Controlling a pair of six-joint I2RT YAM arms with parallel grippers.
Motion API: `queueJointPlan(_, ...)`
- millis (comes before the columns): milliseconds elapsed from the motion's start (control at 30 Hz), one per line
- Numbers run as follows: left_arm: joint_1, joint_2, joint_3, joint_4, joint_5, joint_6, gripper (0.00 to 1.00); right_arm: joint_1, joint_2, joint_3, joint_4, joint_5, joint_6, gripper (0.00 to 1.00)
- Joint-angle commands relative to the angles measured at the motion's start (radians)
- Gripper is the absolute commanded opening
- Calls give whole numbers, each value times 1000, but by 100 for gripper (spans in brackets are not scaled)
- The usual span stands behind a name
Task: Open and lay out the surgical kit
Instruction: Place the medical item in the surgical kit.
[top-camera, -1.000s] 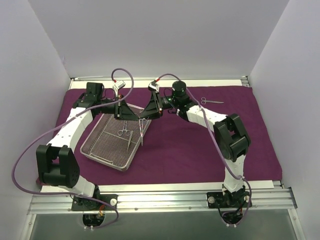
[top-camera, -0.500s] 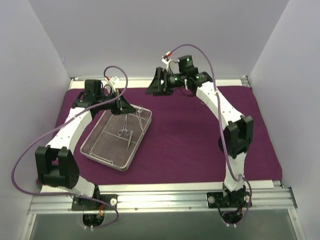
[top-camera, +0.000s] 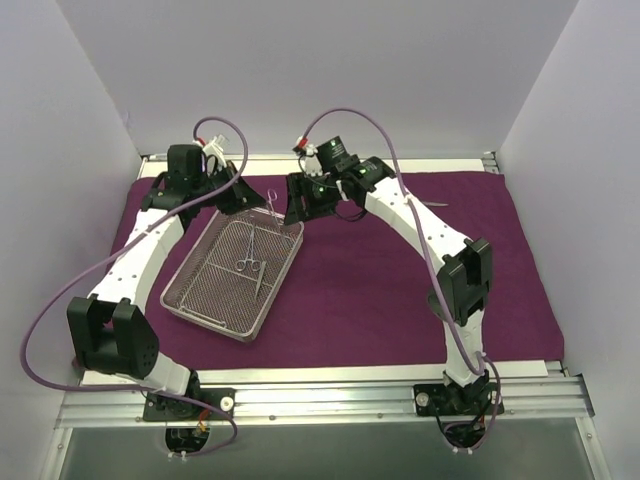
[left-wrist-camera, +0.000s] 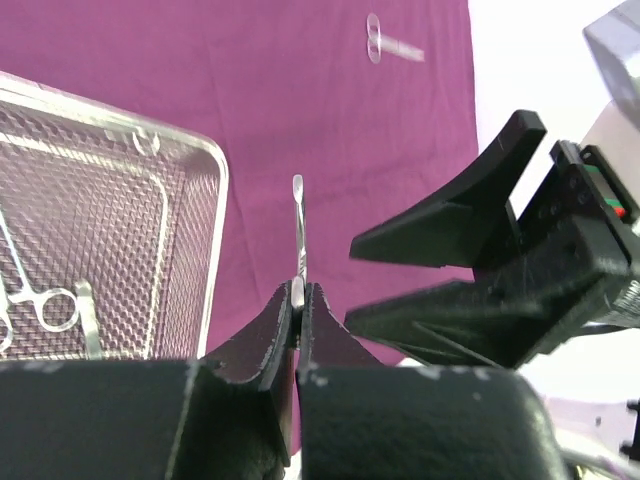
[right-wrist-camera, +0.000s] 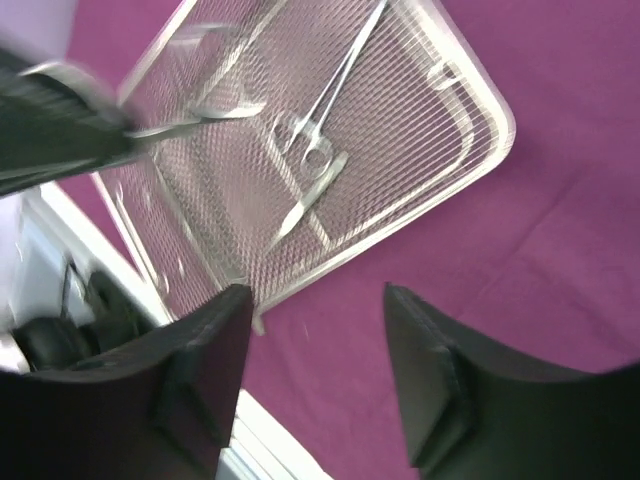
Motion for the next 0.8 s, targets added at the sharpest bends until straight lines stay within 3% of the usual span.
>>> queueJointPlan(0, -3, 15, 127, -5, -108, -27, 2, -45, -90, -3, 111, 115, 162, 56)
queueJointPlan(100, -9, 47, 193, 9, -142, -15, 2, -94, -86, 28, 95, 151, 305, 62)
queueJointPlan(267, -47, 34, 195, 174, -233, 77, 2, -219, -99, -42, 107, 36, 801, 64)
queueJointPlan(333, -72, -1, 131, 260, -278, 109, 2, -222, -131, -133, 189, -10, 979, 64)
queueJointPlan(367, -83, -9, 112, 335, -305, 139, 2, -207, -145, -157, 258, -24, 1144, 64)
queueJointPlan(467, -130, -46, 48, 447, -383, 201, 2, -158, -185, -187, 318, -1, 1384, 65)
queueJointPlan(600, -196, -92, -38, 590, -435, 331, 2, -83, -205, -152, 328, 112, 1553, 64)
queueJointPlan(767, -216, -121, -107, 705, -457, 313, 2, -35, -239, -239, 419, 203, 1699, 63)
